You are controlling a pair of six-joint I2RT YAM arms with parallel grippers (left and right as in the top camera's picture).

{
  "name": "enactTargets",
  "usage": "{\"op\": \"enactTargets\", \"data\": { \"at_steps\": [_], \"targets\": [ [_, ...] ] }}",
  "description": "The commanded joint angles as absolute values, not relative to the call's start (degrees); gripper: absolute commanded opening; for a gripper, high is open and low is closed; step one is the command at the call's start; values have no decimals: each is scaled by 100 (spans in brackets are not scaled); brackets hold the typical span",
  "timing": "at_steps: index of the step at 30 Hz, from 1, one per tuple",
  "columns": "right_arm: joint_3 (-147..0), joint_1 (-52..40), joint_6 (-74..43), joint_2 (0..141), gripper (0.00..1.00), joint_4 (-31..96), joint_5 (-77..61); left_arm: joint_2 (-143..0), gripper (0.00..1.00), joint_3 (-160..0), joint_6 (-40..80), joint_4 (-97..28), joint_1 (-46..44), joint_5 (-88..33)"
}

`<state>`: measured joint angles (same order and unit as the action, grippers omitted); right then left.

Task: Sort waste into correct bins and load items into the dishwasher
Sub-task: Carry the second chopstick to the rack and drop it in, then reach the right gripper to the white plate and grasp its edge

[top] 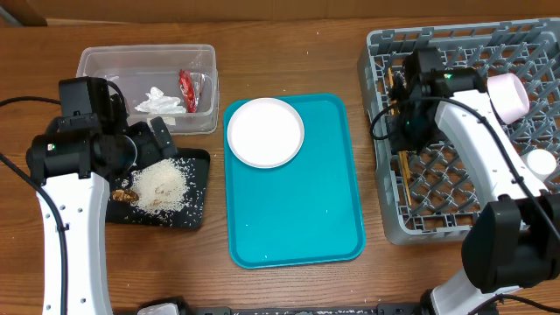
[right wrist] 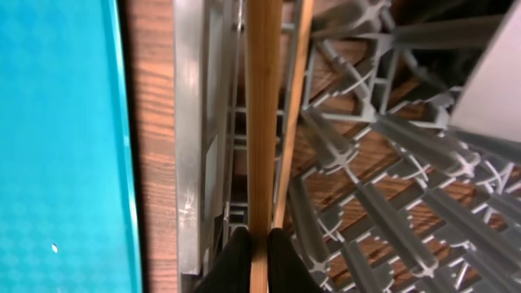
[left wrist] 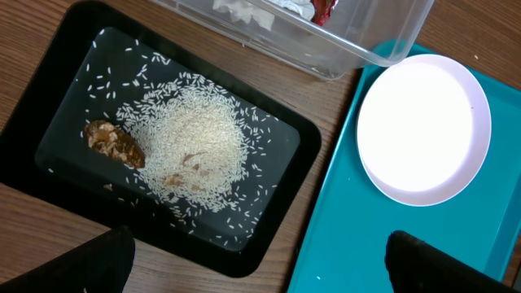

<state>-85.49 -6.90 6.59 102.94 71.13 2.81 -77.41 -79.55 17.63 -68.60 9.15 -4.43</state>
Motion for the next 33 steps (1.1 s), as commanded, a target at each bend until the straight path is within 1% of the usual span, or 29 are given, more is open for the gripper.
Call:
{"op": "enactTargets", "data": {
  "at_steps": [1,4,5,10,14,17,20,23,25,33],
  "targets": [
    [-8521,-711,753,10304,11,7039,185,-7747,100,-8036,1782,-6855,939,-429],
    [-8521,-711,751,10302,33,7035,183,-7747,100,-8036,1782,-6855,939,-427],
    [-8523,-711,749,10302,36,7037,185,-7747,100,-8036,1782,-6855,939,-427],
    [-8608,-711,497,10259,37,7059,248,-7747,100,-8036,1782,-6855,939,-427],
    [-9065,-714,290,10191,37,7157,252,-7747,100,-8036,1782,-6855,939,-427],
    [-9522,-784,296,10145,38,7050,-268,-7747,100,-8036,1782,-6855,939,-427],
    [-9642,-926,296,10145,42,6757,-746,-7747,100,-8036,1782,-6855,939,-429],
    [-9636,-1179,281,10224,46,6392,-1087,-7747,100,-8036,1782,-6855,939,-427],
    [-9588,-1391,113,10304,49,6171,-1083,-7747,100,-8036,1782,-6855,939,-429],
    [-9393,-2300,-635,10960,50,5489,-1061,-7747,100,-8036,1782,-6855,939,-427]
  ]
}}
